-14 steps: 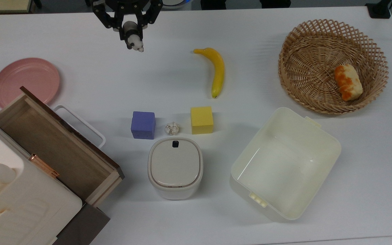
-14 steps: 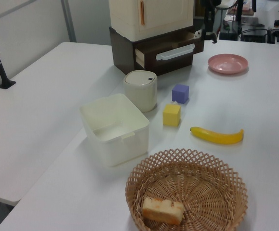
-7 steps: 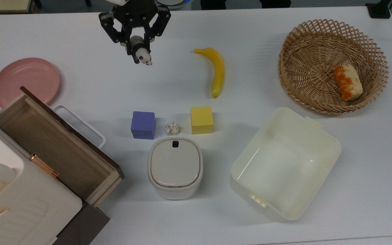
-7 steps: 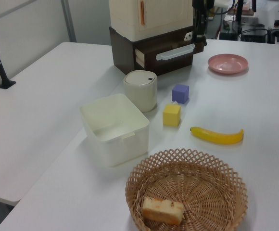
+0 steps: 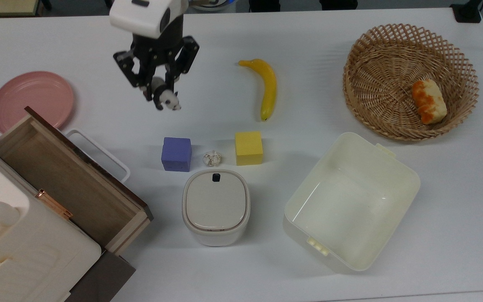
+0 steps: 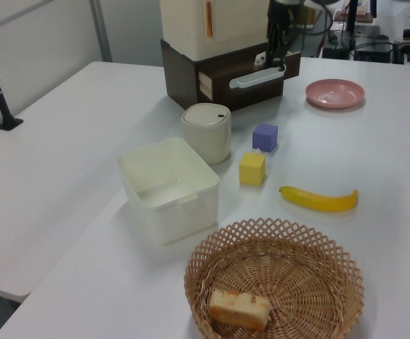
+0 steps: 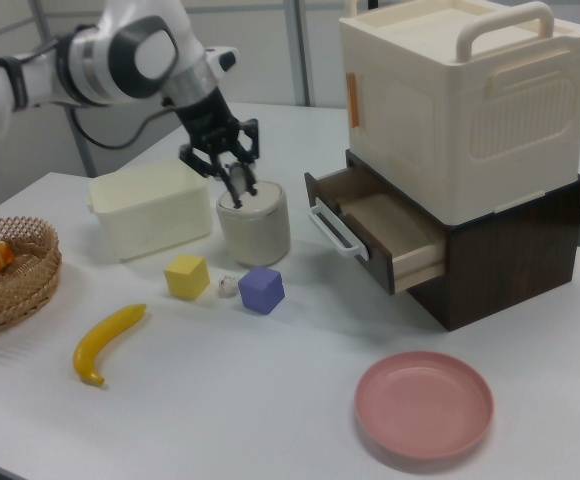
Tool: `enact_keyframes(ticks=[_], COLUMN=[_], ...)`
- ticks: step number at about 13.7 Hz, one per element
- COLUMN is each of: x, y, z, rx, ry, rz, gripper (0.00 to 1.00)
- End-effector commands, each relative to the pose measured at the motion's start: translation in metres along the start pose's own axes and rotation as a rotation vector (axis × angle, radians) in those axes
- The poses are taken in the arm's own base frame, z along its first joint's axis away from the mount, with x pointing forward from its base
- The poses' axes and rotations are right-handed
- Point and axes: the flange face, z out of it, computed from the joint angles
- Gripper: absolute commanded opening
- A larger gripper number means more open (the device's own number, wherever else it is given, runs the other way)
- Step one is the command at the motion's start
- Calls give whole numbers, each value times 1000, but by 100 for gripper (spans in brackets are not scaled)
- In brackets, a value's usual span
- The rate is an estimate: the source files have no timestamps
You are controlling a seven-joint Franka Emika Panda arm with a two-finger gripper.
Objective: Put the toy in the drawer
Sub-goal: 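Carry the panda figurine over the open wooden drawer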
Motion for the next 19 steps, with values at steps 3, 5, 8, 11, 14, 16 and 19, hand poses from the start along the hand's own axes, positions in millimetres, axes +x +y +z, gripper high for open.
enact_keyframes(ticks=[3, 5, 8, 11, 14, 16, 19], x=[13, 15, 17, 16, 10, 9, 11], y=[49, 73, 100, 114, 123, 124, 122], z=[52, 61, 82, 106, 111, 108, 105], rx=[-172, -240, -289, -366, -392, -390, -384], ry=[135, 178, 188, 247, 267, 276, 281], rz=[-99, -108, -171, -240, -231, -215, -207], gripper=[25, 26, 29, 36, 48, 64, 65])
